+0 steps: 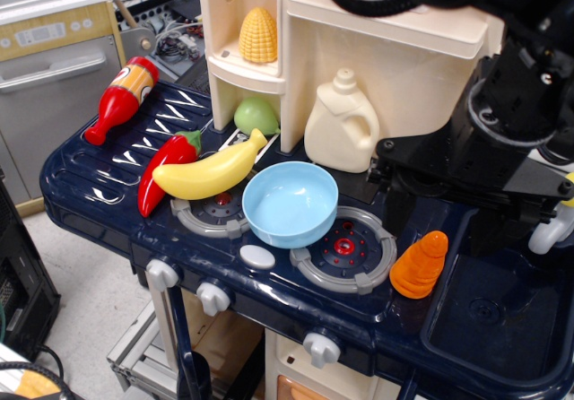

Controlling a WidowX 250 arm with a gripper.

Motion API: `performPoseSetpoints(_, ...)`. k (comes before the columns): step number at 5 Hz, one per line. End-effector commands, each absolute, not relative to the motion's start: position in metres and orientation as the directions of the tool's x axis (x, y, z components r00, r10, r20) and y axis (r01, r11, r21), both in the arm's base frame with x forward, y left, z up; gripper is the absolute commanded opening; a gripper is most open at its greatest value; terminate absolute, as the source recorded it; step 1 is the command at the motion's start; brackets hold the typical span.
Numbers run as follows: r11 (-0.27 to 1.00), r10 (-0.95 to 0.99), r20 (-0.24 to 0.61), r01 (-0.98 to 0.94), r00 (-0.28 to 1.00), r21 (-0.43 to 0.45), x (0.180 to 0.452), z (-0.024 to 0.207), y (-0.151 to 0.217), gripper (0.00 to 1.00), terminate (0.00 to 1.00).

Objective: Put carrot in bowl

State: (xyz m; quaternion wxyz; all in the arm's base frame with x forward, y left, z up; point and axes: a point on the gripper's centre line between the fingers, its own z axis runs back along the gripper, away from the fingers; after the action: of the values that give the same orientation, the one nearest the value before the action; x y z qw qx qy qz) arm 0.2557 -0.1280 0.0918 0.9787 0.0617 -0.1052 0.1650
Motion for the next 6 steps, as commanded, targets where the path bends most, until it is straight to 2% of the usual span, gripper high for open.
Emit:
performPoseSetpoints(1,0.923,0.345,0.324,-0.381,0.881,0.055,0.274,0.082,-0.130,1.00,0.00)
performPoseSetpoints(3,0.921,0.360,0.317,-0.387,0.877,0.027,0.274,0.059,-0.128,1.00,0.00)
performPoseSetpoints(4,0.923,0.357,0.322,-0.383,0.877,0.019,0.277,0.054,-0.127,0.00,0.00)
performPoseSetpoints(5,0.923,0.354,0.317,-0.383,0.880,0.030,0.281,0.058,-0.126,0.00,0.00)
performPoseSetpoints(6,0.912,0.349,0.292,-0.394,0.890,0.110,0.279,0.085,-0.118,0.00,0.00)
